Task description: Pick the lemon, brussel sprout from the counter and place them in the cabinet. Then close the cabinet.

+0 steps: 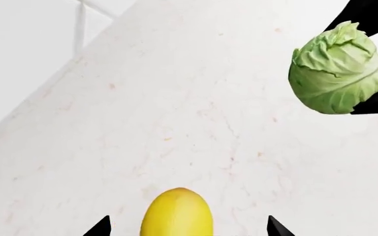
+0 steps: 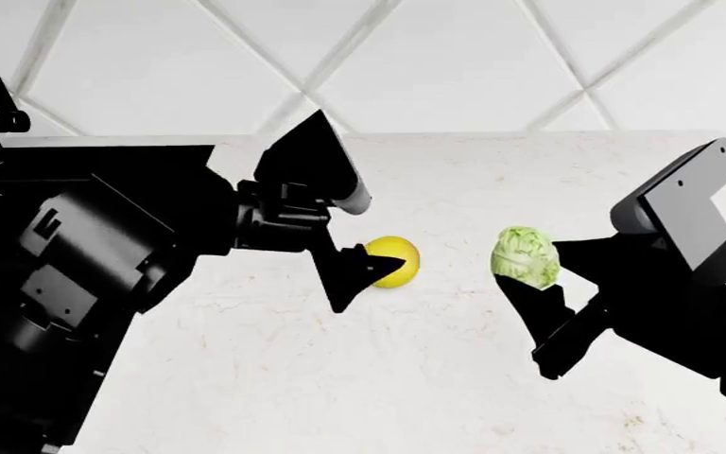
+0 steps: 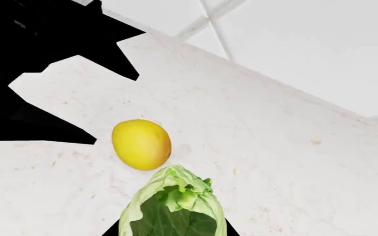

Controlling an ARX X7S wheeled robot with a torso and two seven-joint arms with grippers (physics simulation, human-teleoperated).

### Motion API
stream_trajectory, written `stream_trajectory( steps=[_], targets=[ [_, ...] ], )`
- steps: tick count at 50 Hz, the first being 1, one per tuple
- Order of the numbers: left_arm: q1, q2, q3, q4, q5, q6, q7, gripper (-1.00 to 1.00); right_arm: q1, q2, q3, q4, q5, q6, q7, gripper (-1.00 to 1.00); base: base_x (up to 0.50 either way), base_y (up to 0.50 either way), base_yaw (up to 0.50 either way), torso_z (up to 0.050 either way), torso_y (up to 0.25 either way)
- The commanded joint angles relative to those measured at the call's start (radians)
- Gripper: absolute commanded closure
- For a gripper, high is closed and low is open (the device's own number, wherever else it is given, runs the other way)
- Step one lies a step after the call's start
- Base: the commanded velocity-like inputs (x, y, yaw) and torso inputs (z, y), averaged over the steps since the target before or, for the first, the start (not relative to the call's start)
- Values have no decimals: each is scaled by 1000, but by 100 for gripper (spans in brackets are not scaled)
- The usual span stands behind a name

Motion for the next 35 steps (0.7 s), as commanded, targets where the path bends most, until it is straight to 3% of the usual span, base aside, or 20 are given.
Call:
stream_trajectory(
  steps=[1,35],
  targets=[
    [-4,13,18,-35,13,17,4,-100,3,3,-2,0,-13,-7,-8,100,0,0,0,0,0],
    [-9,126,53,-300,68,154,5,-100,7,-8,-30,5,-29,-28,-13,100,0,0,0,0,0]
  ],
)
